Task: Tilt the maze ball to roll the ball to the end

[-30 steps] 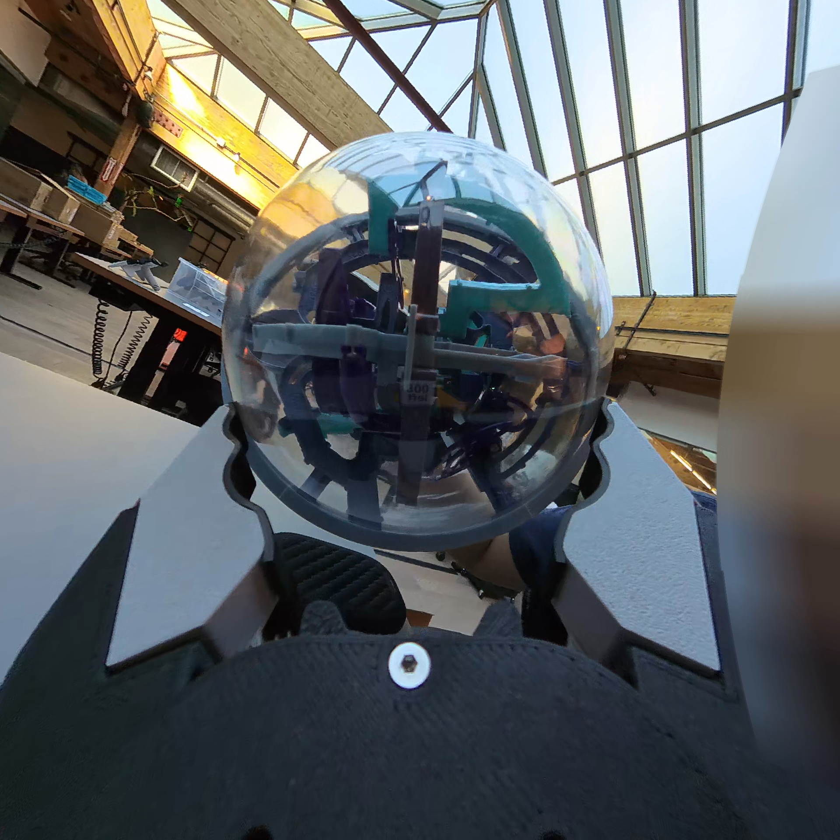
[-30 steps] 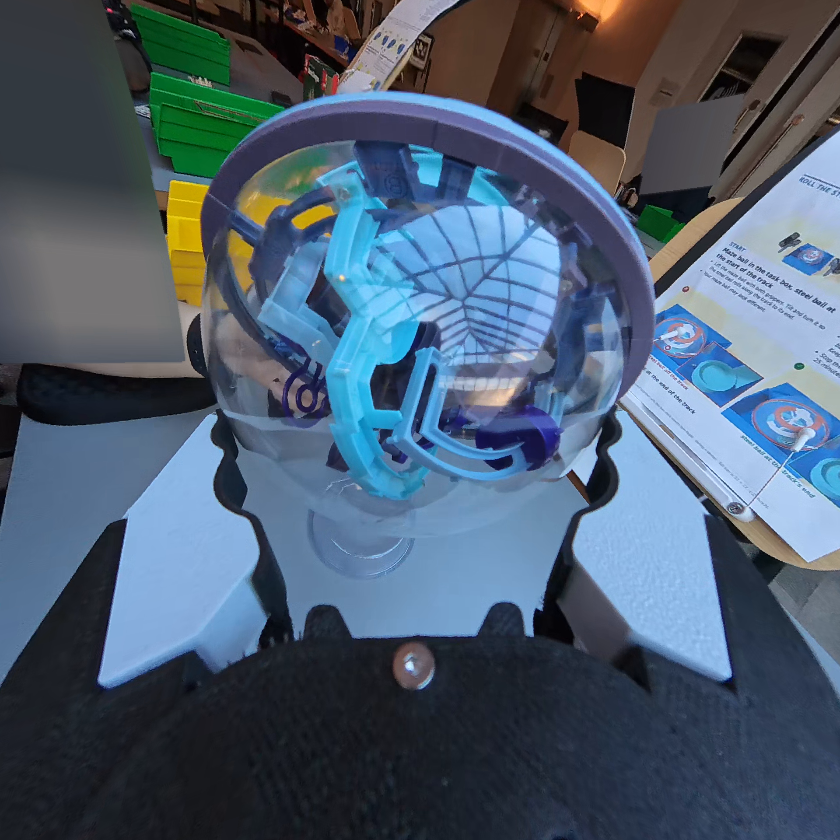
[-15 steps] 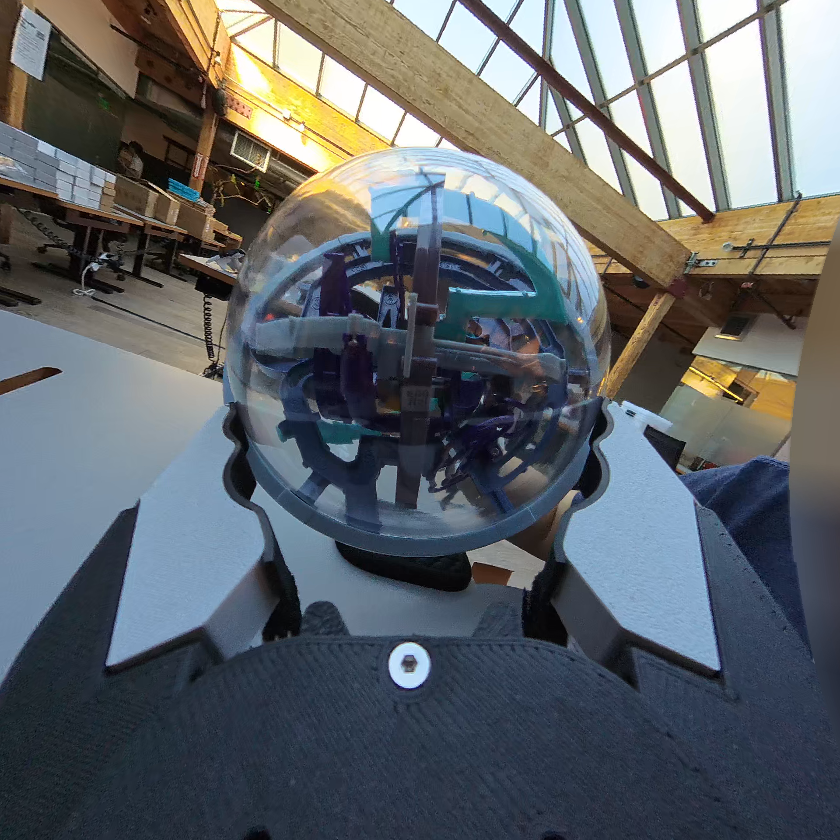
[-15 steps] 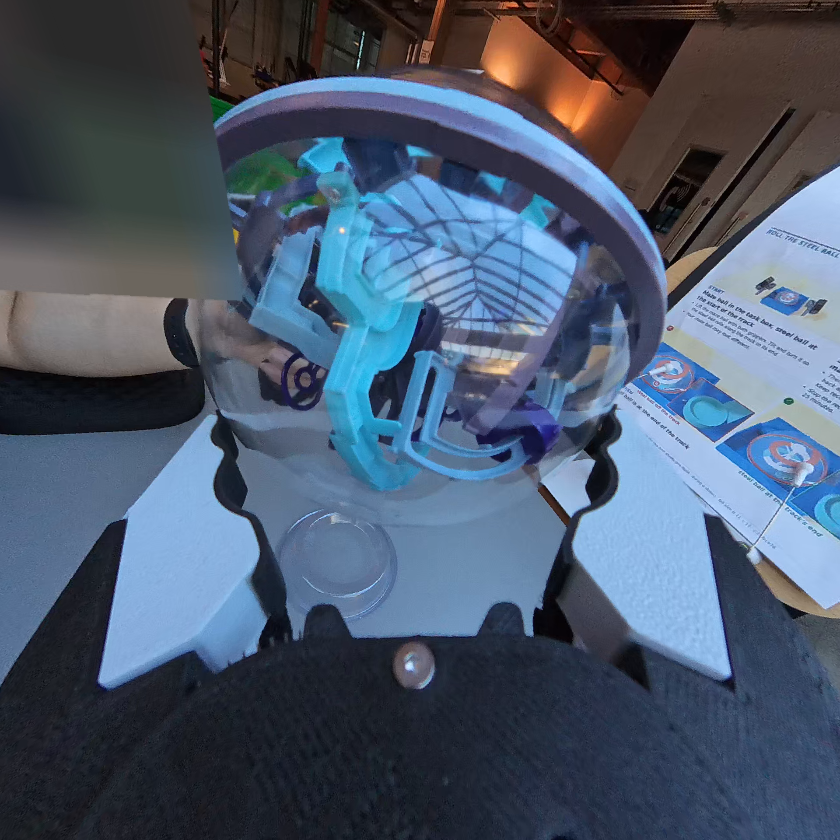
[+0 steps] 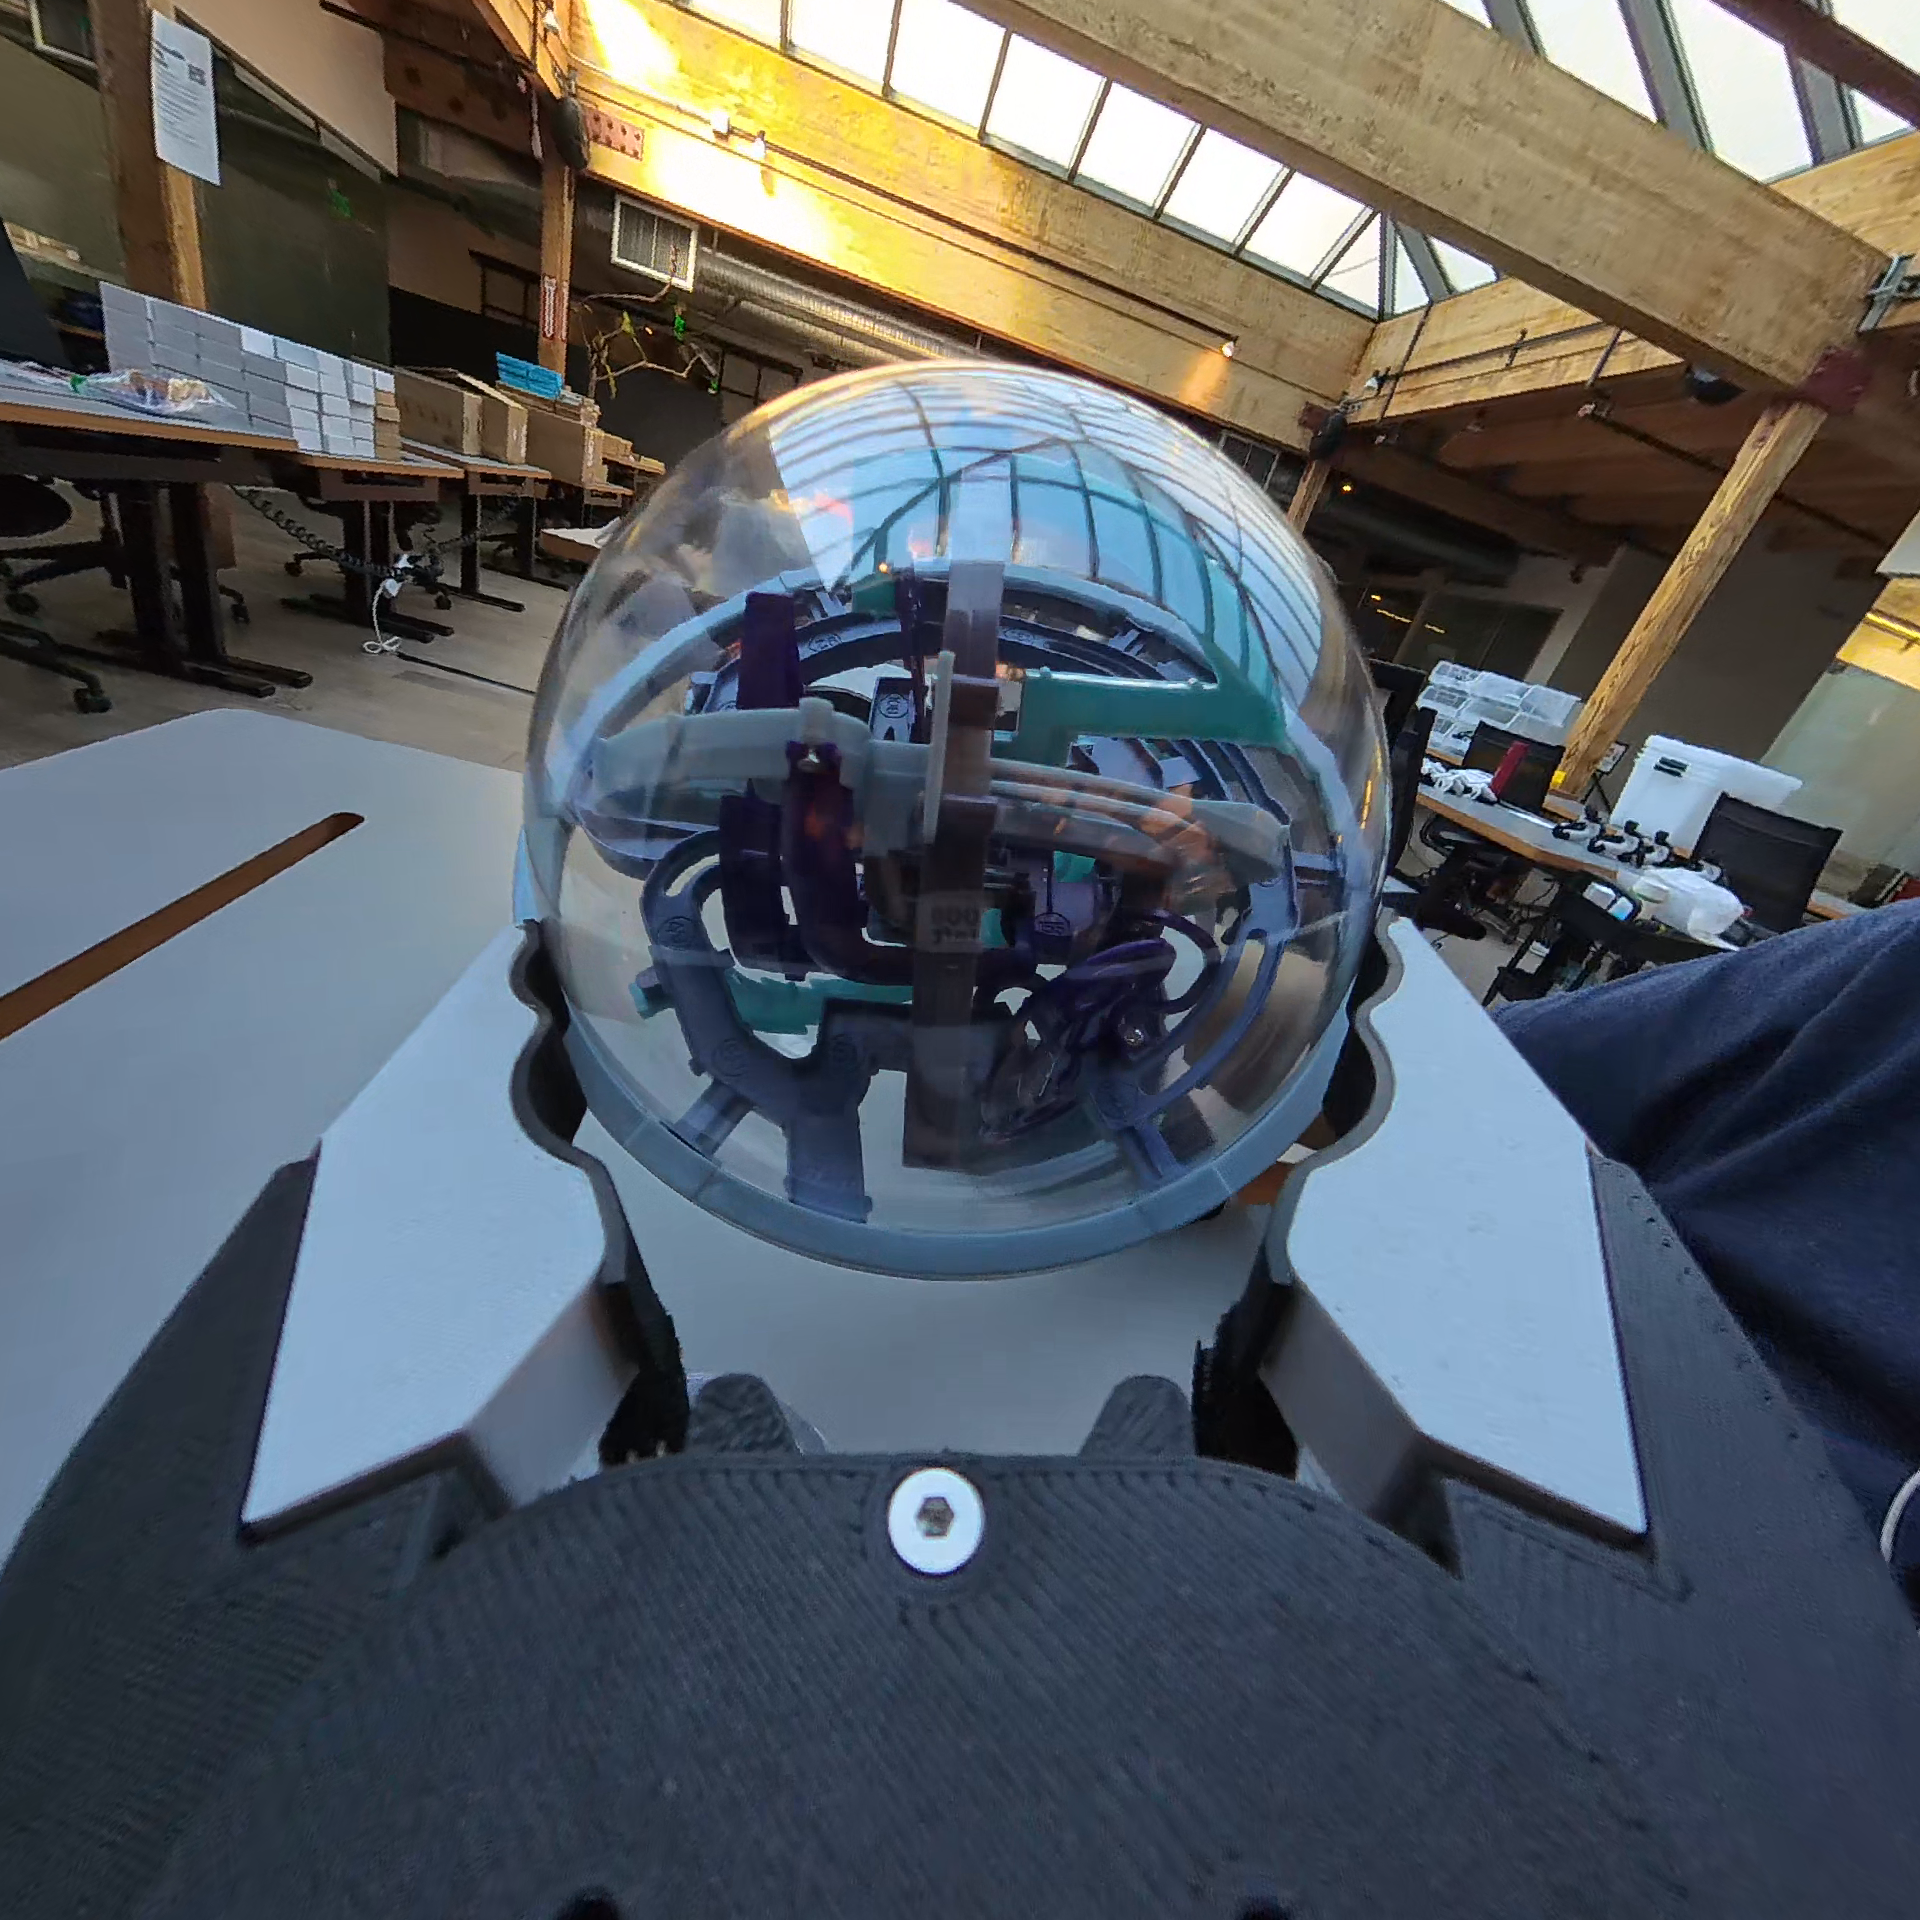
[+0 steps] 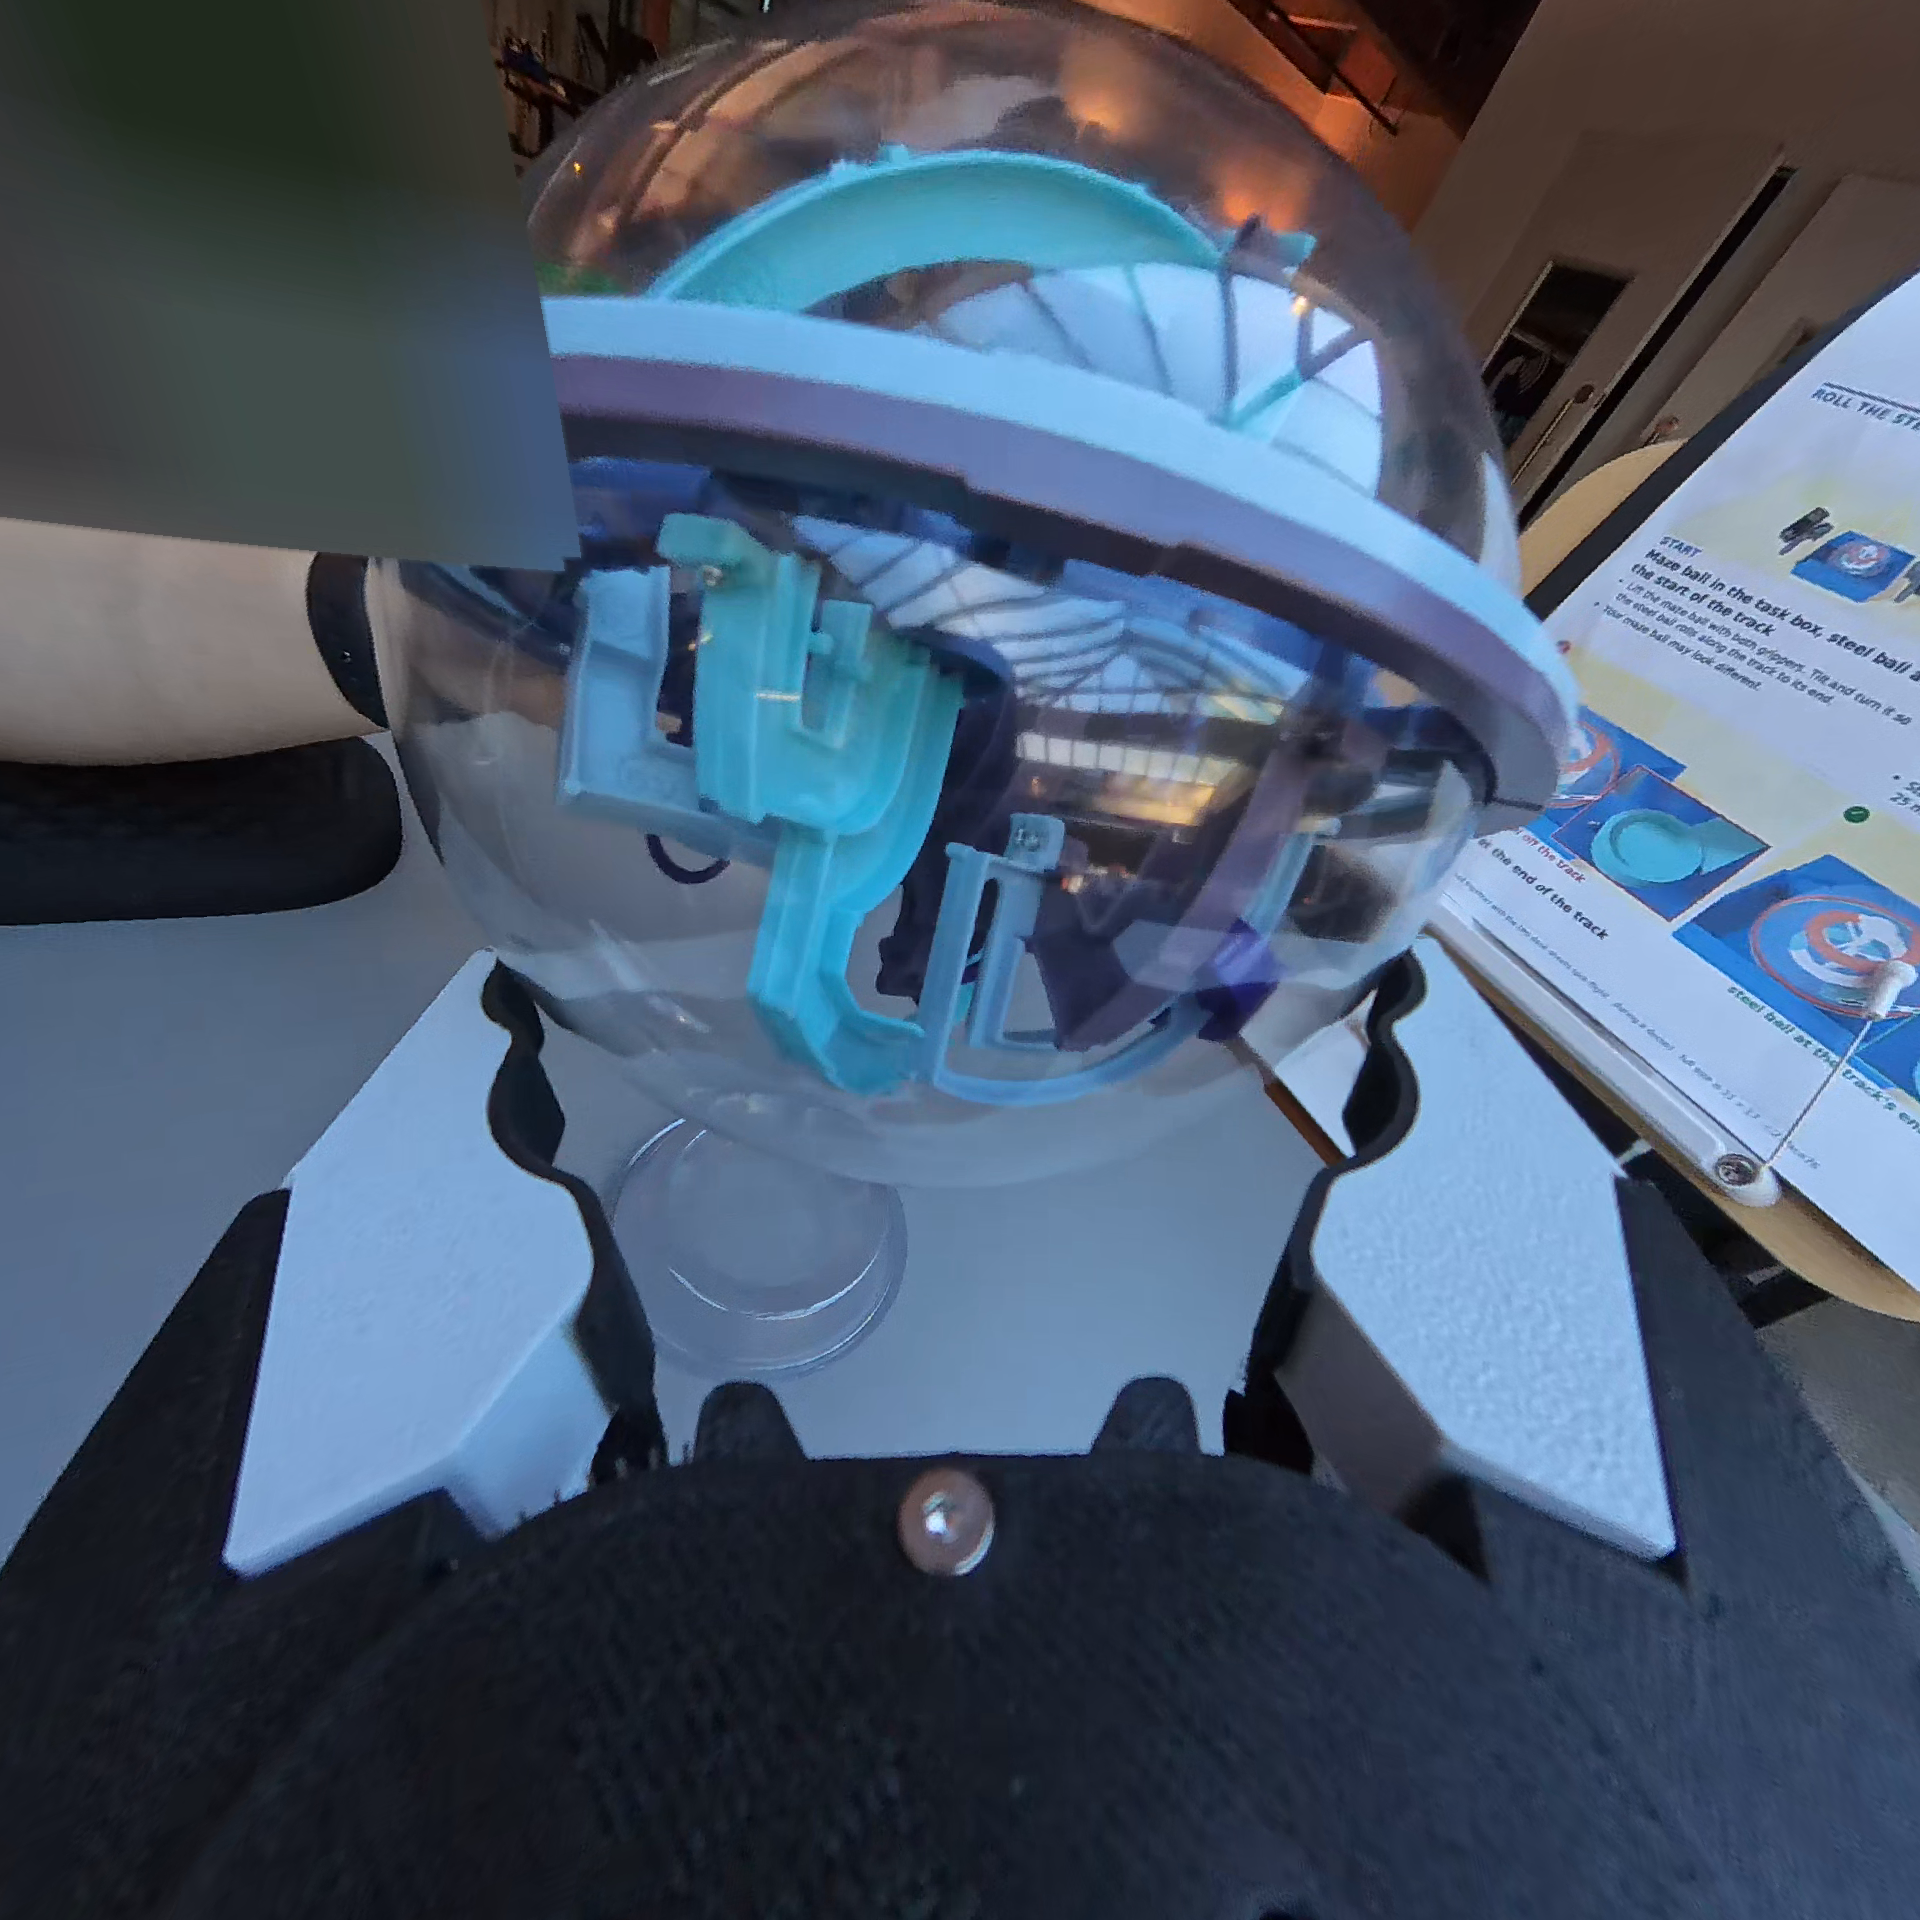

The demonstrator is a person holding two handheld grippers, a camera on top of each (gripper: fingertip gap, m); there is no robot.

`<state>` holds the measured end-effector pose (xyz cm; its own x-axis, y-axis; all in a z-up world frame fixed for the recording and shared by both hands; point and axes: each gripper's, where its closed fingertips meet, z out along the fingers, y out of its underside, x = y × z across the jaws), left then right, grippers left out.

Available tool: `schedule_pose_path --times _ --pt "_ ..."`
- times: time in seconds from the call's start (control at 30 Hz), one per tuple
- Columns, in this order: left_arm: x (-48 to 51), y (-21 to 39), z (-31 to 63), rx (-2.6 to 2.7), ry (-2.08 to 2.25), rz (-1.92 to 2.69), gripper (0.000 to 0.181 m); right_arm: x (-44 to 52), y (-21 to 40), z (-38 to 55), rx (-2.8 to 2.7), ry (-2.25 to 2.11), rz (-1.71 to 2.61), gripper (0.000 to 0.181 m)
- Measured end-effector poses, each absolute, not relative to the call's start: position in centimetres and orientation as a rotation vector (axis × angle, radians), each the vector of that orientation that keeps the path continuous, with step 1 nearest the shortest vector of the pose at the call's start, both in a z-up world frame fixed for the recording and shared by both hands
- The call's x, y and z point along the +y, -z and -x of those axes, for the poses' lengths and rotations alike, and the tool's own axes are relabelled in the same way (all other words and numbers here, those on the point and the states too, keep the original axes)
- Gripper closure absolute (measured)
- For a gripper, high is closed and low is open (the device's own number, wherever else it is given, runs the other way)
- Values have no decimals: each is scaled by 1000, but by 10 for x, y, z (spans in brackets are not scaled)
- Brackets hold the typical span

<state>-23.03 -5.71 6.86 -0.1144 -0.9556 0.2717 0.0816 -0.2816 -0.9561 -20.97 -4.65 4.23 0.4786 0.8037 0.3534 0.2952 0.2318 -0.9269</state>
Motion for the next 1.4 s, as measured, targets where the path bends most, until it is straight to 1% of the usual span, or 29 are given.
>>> schedule_pose_path --times 0.47,0.83,1.17,1.4 --pt "-53 -42 228 1216 1309 1319 35 -42 -8 209 -1055 -498 1413 25" --pt "-52 -36 227 1258 1240 1327 35 -39 -1 211 -1012 -521 1340 25" --pt "-53 -23 223 1303 1237 1345 35 -41 9 207 -979 -524 1308 25" --pt "-53 -11 227 1317 1337 1330 35 -43 13 209 -971 -504 1297 25"
